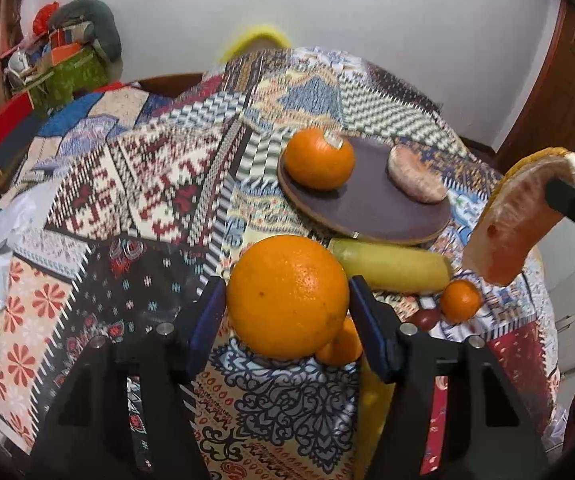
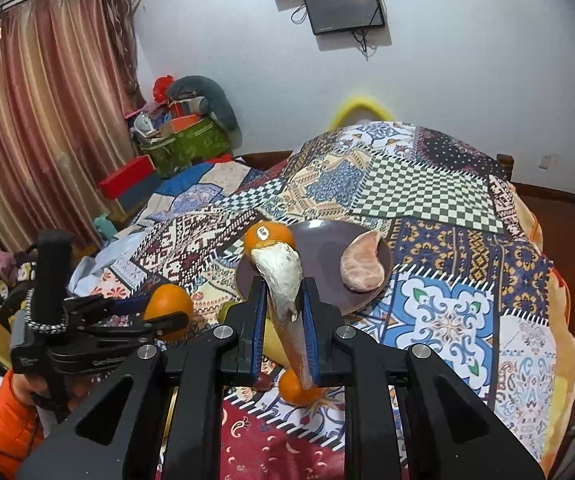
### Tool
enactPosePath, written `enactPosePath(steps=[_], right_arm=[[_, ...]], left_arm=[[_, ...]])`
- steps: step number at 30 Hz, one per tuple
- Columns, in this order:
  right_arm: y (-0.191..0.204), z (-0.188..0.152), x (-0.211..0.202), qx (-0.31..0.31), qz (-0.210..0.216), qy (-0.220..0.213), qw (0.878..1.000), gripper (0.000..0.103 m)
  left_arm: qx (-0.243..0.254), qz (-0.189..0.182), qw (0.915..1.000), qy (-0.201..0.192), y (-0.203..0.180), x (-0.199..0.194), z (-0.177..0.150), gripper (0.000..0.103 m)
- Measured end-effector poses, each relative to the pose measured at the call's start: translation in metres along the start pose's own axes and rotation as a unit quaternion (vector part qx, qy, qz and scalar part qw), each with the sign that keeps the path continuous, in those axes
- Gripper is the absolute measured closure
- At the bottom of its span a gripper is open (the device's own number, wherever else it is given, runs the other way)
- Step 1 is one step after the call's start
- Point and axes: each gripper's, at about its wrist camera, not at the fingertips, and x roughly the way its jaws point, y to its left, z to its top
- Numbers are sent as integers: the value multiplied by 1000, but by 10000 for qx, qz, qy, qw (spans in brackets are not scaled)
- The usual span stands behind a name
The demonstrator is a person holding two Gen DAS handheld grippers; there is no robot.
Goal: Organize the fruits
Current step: 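Grasp the large orange with the left tool while the right grasps another pomelo segment, then place the orange and pomelo segment on the plate and open both tools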
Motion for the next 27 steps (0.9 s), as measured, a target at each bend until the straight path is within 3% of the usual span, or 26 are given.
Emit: enactPosePath(steps=[12, 27], right_arm=[[-14, 16, -3, -70, -138, -202, 9997, 87], [-20, 28, 45, -95, 127, 21, 9999, 90]], left_arm=[[179, -203, 9984, -502, -27, -18, 39, 41], [201, -354, 9991, -115, -39, 44, 58, 41]])
